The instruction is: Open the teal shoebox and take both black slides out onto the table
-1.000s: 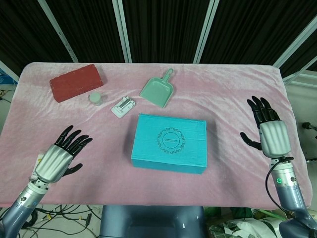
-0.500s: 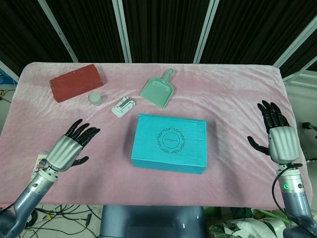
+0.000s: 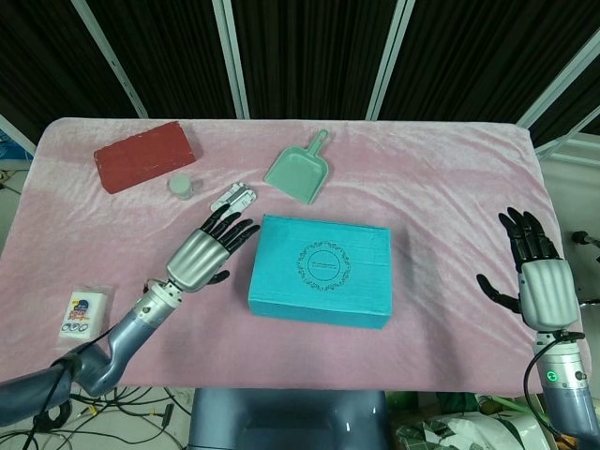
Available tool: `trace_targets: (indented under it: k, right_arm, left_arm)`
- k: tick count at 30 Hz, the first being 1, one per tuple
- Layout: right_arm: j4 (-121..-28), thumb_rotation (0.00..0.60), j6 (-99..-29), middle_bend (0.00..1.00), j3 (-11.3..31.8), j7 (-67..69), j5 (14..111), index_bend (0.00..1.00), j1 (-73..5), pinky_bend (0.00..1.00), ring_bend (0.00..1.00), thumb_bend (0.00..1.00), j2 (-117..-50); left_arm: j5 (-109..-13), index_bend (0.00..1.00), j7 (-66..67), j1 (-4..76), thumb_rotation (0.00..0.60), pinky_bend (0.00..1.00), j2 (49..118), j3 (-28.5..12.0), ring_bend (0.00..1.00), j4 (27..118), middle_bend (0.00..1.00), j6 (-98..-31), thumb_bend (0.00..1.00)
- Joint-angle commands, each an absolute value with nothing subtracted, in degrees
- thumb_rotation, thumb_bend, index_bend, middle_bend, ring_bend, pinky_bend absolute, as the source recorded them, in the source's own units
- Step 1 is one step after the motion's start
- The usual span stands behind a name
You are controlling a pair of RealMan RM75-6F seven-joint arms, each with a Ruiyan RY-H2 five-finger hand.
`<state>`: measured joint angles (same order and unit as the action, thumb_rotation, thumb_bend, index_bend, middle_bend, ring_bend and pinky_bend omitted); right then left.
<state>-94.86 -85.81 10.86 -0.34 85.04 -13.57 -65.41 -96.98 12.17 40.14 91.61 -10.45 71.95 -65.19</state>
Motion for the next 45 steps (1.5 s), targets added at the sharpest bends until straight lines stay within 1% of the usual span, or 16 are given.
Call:
trace_targets:
  k: [1, 12, 17, 20, 21, 24, 27, 30, 37, 45]
  right_arm:
    - [-94.94, 0.600, -86.13, 0.05, 10.59, -0.15, 85.44, 0.02, -13.33, 0.23, 0.02, 0.15, -65.46]
    - [-94.03, 0.600, -86.78, 0.05, 9.91, 1.39, 85.97, 0.02, -12.60, 0.23, 0.02, 0.15, -65.93]
    - [-93.43, 0.600, -86.88, 0.05, 9.72, 2.10, 86.06, 0.02, -12.40, 0.23, 0.02, 0.15, -66.32]
    - [-93.06, 0.600, -87.01, 0.05, 9.68, 2.53, 85.92, 0.02, -12.22, 0.23, 0.02, 0.15, -66.61]
    - [-92.89, 0.600, -87.01, 0.05, 9.65, 2.88, 85.80, 0.01, -12.14, 0.23, 0.02, 0.16, -66.77]
    - [-92.54, 0.600, -87.19, 0.05, 9.62, 3.15, 85.99, 0.01, -12.07, 0.23, 0.02, 0.15, -67.00]
    - [-92.36, 0.600, -87.39, 0.05, 9.60, 3.34, 86.09, 0.01, -11.95, 0.23, 0.02, 0.15, -67.20]
    - [-92.20, 0.600, -87.52, 0.05, 9.57, 3.46, 85.98, 0.01, -11.78, 0.23, 0.02, 0.15, -67.39]
    - [-92.17, 0.600, -87.39, 0.05, 9.47, 3.30, 85.58, 0.01, -11.43, 0.23, 0.02, 0.15, -67.28]
    - [-92.47, 0.600, -87.95, 0.05, 9.45, 3.18, 85.29, 0.01, -10.74, 0.23, 0.02, 0.15, -66.91]
  left_arm:
    - [-96.28, 0.10, 12.49, 42.58, 0.600, 0.07, 94.53, -11.24, 0.08, 70.24, 0.14, -64.19, 0.00]
    - [-94.83, 0.10, 14.37, 46.08, 0.600, 0.07, 98.85, -11.02, 0.08, 71.64, 0.15, -62.50, 0.00]
    - [-95.05, 0.11, 13.38, 46.70, 0.600, 0.09, 99.49, -10.52, 0.08, 73.95, 0.16, -63.64, 0.00]
    - [-95.58, 0.11, 11.26, 46.43, 0.600, 0.09, 98.45, -9.56, 0.08, 75.84, 0.17, -64.57, 0.00]
    - [-96.20, 0.12, 10.05, 45.84, 0.600, 0.09, 96.56, -8.51, 0.08, 76.71, 0.17, -65.09, 0.00]
    - [-97.08, 0.12, 9.53, 45.50, 0.600, 0.09, 93.19, -6.97, 0.08, 76.98, 0.17, -64.92, 0.00]
    - [-96.66, 0.12, 11.11, 45.55, 0.600, 0.09, 91.58, -6.03, 0.08, 75.03, 0.17, -63.44, 0.00]
    - [-95.73, 0.12, 11.87, 46.00, 0.600, 0.09, 92.43, -5.67, 0.08, 71.98, 0.17, -61.92, 0.00]
    - [-96.51, 0.14, 9.50, 47.70, 0.600, 0.09, 98.64, -5.92, 0.08, 63.84, 0.18, -63.79, 0.00]
    - [-97.83, 0.16, 4.91, 51.09, 0.600, 0.09, 103.19, -5.76, 0.08, 56.10, 0.17, -63.83, 0.05]
